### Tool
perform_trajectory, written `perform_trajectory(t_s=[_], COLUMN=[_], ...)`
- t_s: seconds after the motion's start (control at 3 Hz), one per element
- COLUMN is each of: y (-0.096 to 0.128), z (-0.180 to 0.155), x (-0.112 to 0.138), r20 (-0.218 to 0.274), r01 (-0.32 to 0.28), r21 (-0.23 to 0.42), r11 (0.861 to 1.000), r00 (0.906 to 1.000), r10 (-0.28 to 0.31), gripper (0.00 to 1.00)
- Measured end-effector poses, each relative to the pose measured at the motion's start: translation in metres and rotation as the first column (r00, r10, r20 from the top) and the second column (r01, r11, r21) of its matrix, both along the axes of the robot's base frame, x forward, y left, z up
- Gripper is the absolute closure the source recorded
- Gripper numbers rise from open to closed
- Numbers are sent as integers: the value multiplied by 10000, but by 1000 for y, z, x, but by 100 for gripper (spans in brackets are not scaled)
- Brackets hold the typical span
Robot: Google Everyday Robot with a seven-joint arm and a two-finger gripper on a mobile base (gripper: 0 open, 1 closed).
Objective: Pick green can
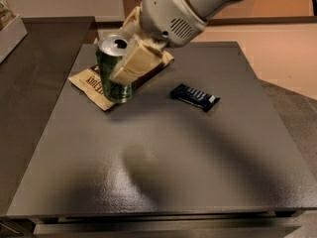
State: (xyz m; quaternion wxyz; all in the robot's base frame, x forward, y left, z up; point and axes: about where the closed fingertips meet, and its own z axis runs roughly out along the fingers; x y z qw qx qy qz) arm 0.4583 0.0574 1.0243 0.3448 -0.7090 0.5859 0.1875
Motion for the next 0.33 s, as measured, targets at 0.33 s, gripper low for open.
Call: perform_trajectory(t_s=[0.33], y=[0], z=[0], x=[0], r20=[1], r01=[0], r21=[0], r11=[10000], r00=[10000], r10=[0], gripper=[100])
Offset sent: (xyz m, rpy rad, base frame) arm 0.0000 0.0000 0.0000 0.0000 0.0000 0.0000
